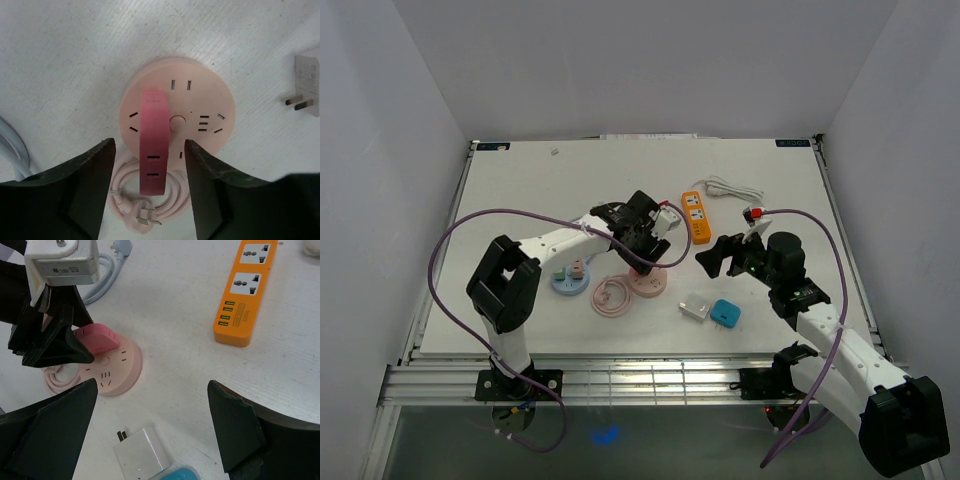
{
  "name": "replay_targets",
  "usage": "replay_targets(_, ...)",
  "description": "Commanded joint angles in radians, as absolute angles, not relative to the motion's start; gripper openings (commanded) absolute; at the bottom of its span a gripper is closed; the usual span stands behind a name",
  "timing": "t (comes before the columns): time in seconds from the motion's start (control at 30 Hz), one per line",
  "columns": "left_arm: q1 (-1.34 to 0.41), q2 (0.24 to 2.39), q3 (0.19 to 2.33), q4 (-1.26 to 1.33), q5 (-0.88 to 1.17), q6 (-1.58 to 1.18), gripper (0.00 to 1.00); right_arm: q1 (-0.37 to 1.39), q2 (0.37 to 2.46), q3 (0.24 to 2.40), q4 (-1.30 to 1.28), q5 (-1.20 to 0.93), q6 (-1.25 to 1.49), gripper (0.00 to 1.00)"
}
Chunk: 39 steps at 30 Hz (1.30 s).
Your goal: Insert the plug
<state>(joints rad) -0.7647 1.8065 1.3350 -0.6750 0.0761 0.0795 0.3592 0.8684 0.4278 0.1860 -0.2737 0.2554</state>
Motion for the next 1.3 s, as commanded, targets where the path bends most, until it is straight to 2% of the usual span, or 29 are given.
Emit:
replay_targets(0.0, -0.761, 1.738, 1.381, -0.678, 0.107, 0.077, 0.72, 0.35, 0.867, 0.442, 0.207, -0.295, 0.259, 0.96)
replay_targets(0.03, -0.761, 1.73, 1.382, -0.678, 0.107, 0.074, 0.81, 0.351, 0.867, 0.443, 0.203, -0.295, 0.259, 0.96)
replay_targets(0.1, -0.759, 1.715, 1.382, -0.675, 0.106, 0.072, 0.9, 0.35, 0.867, 0.451, 0.18, -0.293, 0.262, 0.96)
replay_targets(0.13, -0.759, 1.697, 1.381, -0.676, 0.104, 0.071, 0.9, 0.35, 0.867, 0.459, 0.166, -0.29, 0.264, 0.96)
replay_targets(0.17, -0.759, 1.687, 1.376, -0.675, 0.103, 0.069, 0.98, 0.35, 0.867, 0.472, 0.108, -0.279, 0.268, 0.96)
replay_targets(0.43, -0.747, 1.519, 1.293, -0.614, 0.049, 0.006, 0.98, 0.35, 0.931, 0.696, -0.349, -0.016, 0.411, 0.98)
replay_targets(0.6, -0.719, 1.444, 1.258, -0.588, 0.006, -0.103, 0.98, 0.351, 0.943, 0.749, -0.54, 0.151, 0.563, 0.98)
replay_targets(0.73, -0.706, 1.404, 1.233, -0.578, -0.071, -0.184, 0.98, 0.351, 0.925, 0.747, -0.667, 0.205, 0.695, 0.97)
replay_targets(0.9, -0.696, 1.373, 1.213, -0.56, -0.064, -0.251, 0.98, 0.354, 0.907, 0.723, -0.747, 0.239, 0.813, 0.96)
replay_targets(1.27, -0.693, 1.361, 1.198, -0.535, -0.002, -0.27, 0.98, 0.414, 0.954, 0.627, -0.73, 0.212, 0.945, 0.98)
